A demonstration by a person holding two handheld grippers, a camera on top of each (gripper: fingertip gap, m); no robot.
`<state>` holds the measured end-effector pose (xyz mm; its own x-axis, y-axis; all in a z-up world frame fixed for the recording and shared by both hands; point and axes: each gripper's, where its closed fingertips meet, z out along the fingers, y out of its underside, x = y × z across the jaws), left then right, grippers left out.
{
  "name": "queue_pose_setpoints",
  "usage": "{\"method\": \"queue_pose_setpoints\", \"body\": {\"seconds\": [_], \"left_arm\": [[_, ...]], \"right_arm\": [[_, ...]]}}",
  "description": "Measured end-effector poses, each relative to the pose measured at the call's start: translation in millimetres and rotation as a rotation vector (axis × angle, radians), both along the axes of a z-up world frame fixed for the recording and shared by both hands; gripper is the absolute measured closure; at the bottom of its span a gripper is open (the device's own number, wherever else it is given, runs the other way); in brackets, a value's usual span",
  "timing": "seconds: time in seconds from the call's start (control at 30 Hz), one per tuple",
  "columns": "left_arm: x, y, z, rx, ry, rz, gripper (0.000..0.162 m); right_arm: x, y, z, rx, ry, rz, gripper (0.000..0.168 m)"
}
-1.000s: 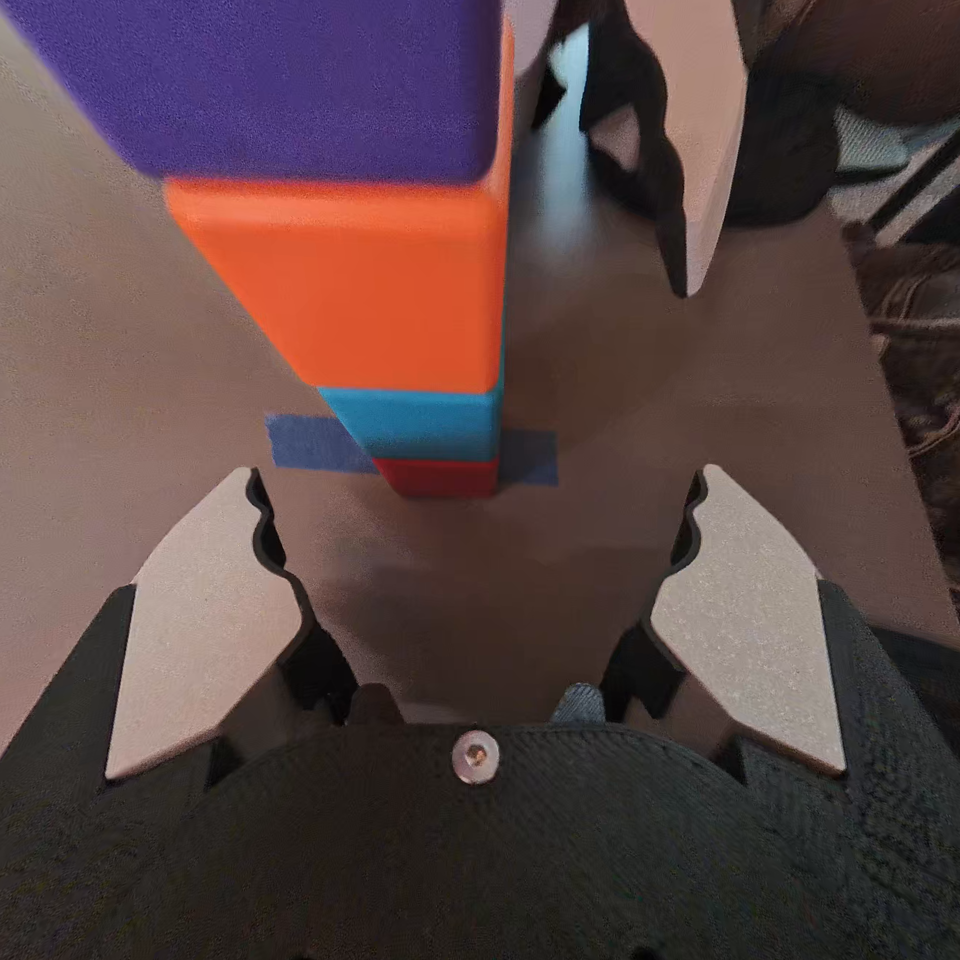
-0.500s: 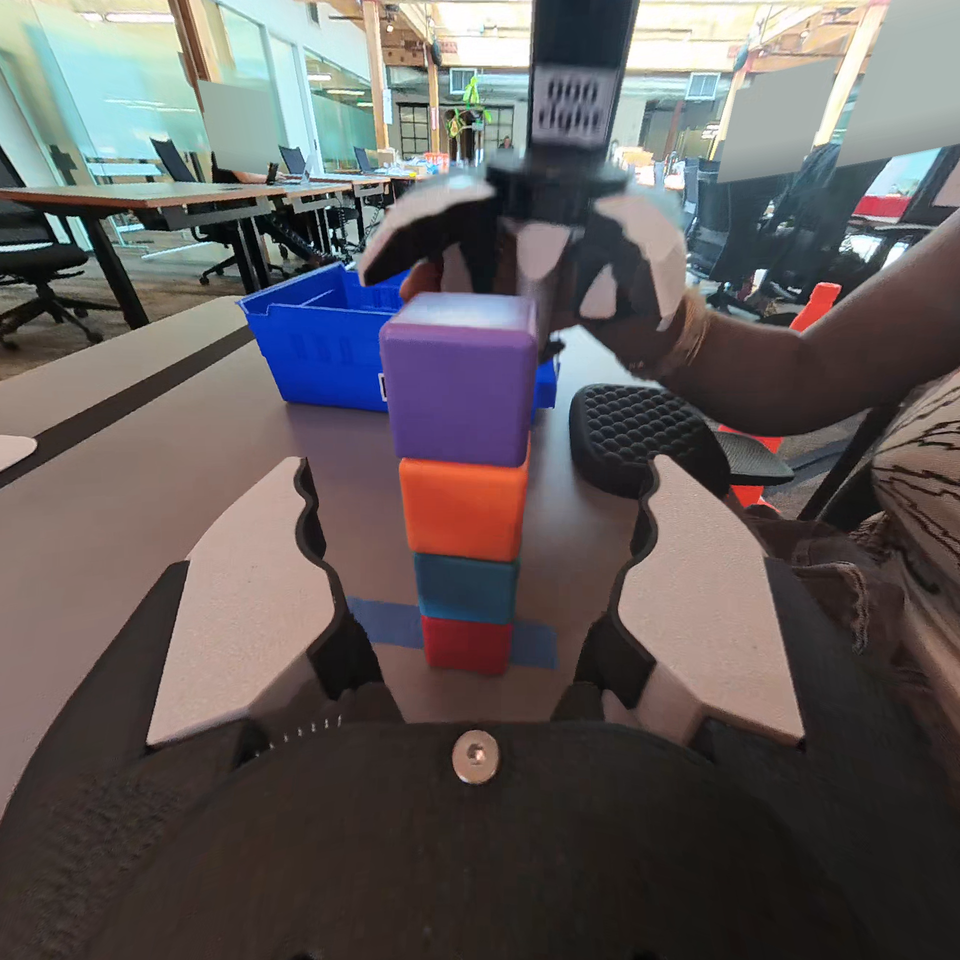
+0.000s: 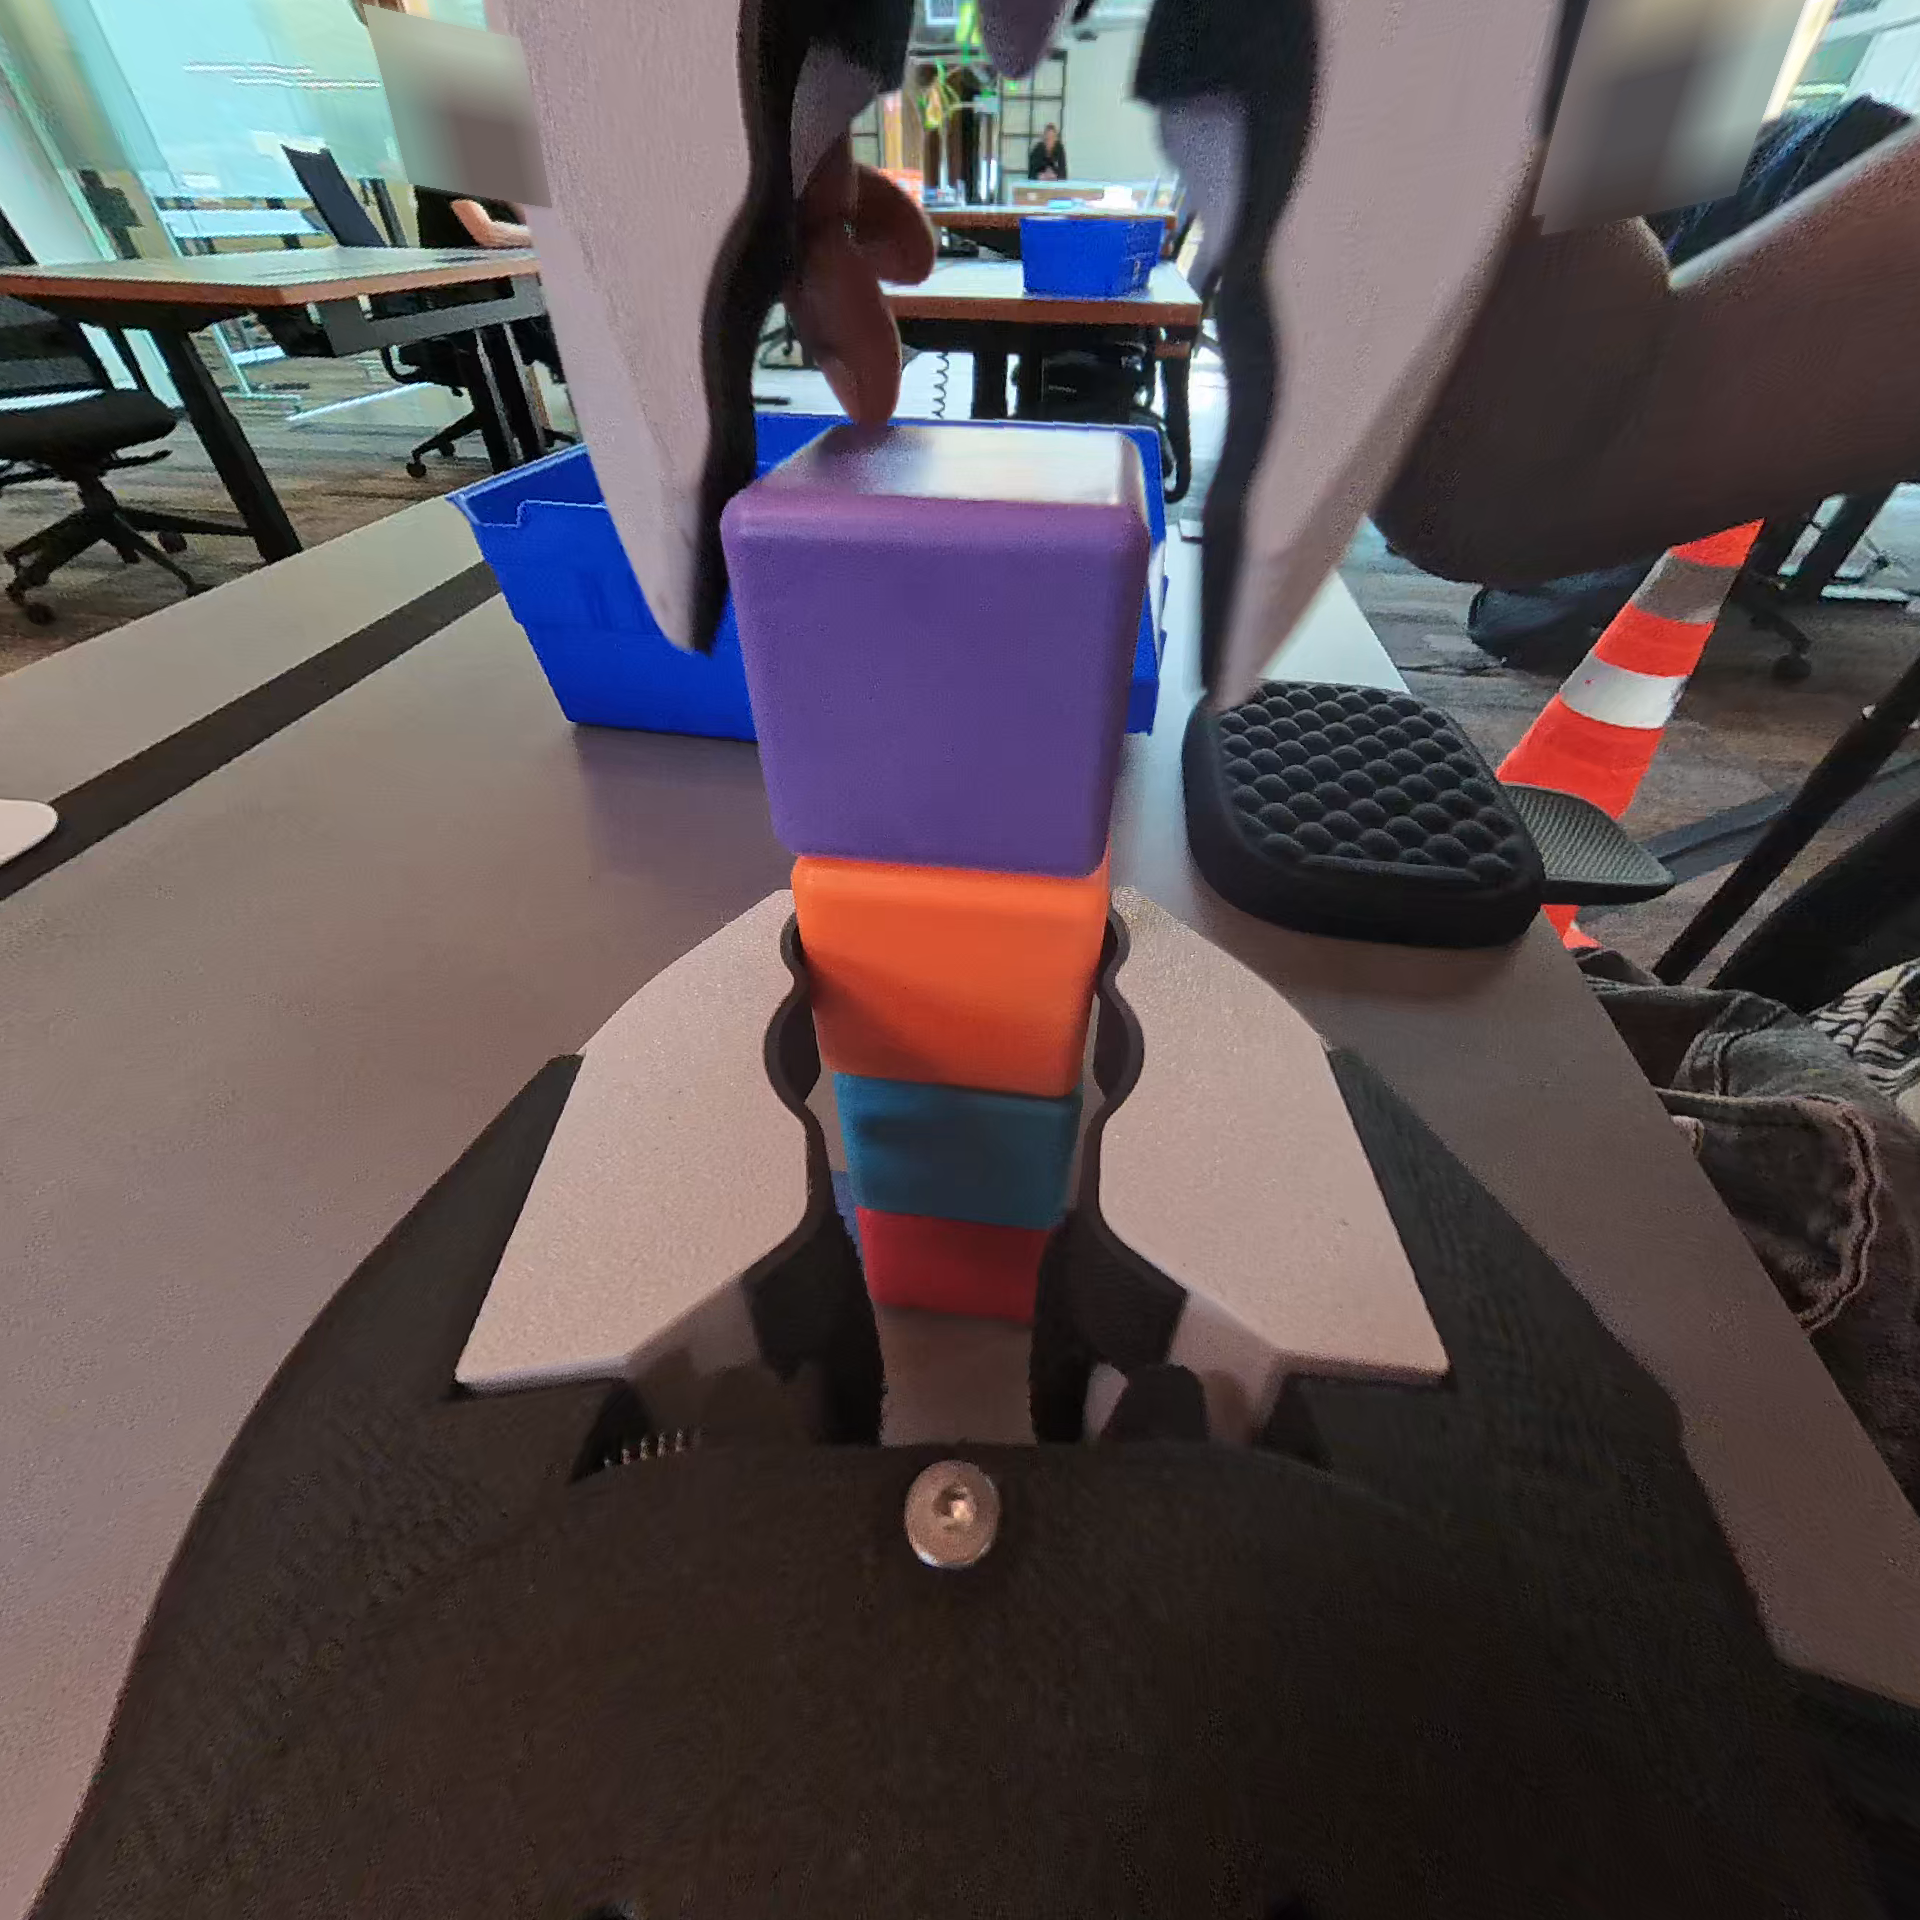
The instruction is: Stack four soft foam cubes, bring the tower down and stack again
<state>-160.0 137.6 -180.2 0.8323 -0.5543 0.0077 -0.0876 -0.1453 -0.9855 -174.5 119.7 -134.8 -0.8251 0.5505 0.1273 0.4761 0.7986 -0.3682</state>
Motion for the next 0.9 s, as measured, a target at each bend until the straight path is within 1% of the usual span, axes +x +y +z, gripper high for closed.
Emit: {"method": "queue_pose_setpoints", "body": {"seconds": [0.07, 0.3, 0.33, 0.4, 0.47, 0.5, 0.57, 0.6, 0.67, 0.73, 0.8, 0.9], "left_arm": [[-1, -1, 0, -0.002, 0.013, 0.007, 0.112], [2, -2, -2, -0.029, 0.048, -0.002, 0.112], [1, -2, -2, -0.031, 0.045, -0.002, 0.112], [1, -2, -2, -0.031, 0.042, -0.003, 0.112], [1, -2, -2, -0.029, 0.042, -0.004, 0.112], [2, -2, -2, -0.030, 0.044, -0.004, 0.112], [2, -2, -2, -0.028, 0.044, -0.002, 0.112], [2, -1, -2, -0.027, 0.044, -0.004, 0.112], [2, -1, -2, -0.027, 0.045, -0.007, 0.112], [2, -2, -2, -0.023, 0.044, -0.008, 0.112], [3, -1, -1, -0.019, 0.046, -0.008, 0.112], [3, -1, -1, -0.014, 0.045, -0.009, 0.112]], "right_arm": [[-4, 0, -4, 0.019, 0.004, 0.005, 0.118], [-1, 1, 0, -0.076, 0.081, -0.028, 0.118], [-2, 4, 6, -0.100, 0.116, -0.050, 0.118], [-4, 15, 26, -0.170, 0.200, -0.119, 0.119], [-2, 44, 48, -0.179, 0.288, -0.224, 0.119], [1, 67, 58, -0.154, 0.336, -0.304, 0.119], [14, 129, 69, -0.087, 0.402, -0.529, 0.119], [24, 162, 70, -0.066, 0.413, -0.659, 0.119], [46, 218, 55, -0.076, 0.368, -0.888, 0.118], [66, 263, 23, -0.069, 0.290, -1.065, 0.119], [78, 296, -16, -0.035, 0.200, -1.179, 0.119], [76, 325, -65, -0.037, 0.087, -1.269, 0.119]]}}
